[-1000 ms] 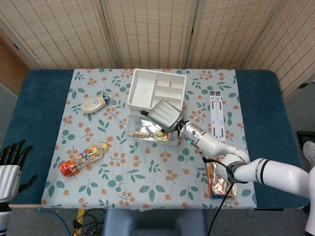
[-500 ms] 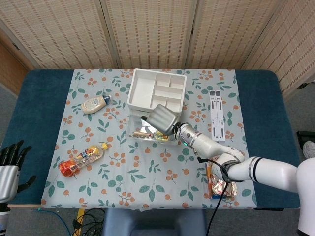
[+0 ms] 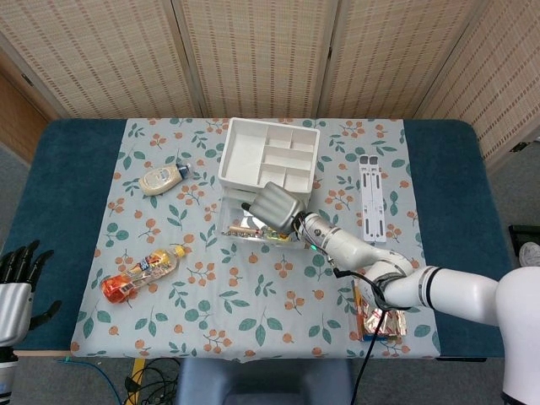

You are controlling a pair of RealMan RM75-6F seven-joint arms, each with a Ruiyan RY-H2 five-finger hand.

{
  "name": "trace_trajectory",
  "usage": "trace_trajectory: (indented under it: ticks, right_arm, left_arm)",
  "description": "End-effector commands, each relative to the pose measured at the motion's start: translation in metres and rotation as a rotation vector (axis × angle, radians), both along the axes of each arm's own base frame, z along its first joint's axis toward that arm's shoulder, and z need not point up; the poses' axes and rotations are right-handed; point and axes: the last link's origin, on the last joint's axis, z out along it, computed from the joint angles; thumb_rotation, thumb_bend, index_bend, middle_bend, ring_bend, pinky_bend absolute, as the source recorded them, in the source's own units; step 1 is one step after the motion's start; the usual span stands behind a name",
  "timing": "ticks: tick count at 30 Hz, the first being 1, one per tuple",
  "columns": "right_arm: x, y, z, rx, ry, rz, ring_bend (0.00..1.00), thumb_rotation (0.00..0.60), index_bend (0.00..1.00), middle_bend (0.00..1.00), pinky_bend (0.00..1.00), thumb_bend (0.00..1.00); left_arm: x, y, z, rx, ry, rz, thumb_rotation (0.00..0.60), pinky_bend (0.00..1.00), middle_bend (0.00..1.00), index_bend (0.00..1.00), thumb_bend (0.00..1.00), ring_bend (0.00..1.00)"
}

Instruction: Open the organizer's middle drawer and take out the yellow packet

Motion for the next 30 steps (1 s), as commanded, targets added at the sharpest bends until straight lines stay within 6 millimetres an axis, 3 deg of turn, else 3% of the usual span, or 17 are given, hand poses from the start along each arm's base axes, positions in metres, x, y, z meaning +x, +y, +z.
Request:
trace_trajectory:
  ticks: [1, 16, 30]
  right_arm:
    - [0.002, 0.0, -0.001, 0.005, 0.01, 0.003, 0.94, 0.6, 0.22, 0.94, 1.0, 0.0]
    - [0.004, -0.004, -0.015, 0.017, 0.067, 0.015, 0.94, 0.6, 0.22, 0.94, 1.0, 0.0]
    - [0.019, -0.015, -0.026, -0.072, -0.015, 0.049, 0.94, 0.6, 0.22, 0.94, 1.0, 0.0]
  left_arm:
    - [0.0, 0.0, 0.0, 0.0, -0.001, -0.001, 0.6, 0.09, 0.07, 0.16, 0.17, 0.08]
    - [-0.001, 0.003, 0.001, 0.002, -0.001, 0.006, 0.6, 0.09, 0.07, 0.16, 0.17, 0.08]
    - [-0.004, 0.002, 0.003, 0.008, 0.002, 0.014, 0.6, 0.09, 0.07, 0.16, 0.17, 0.08]
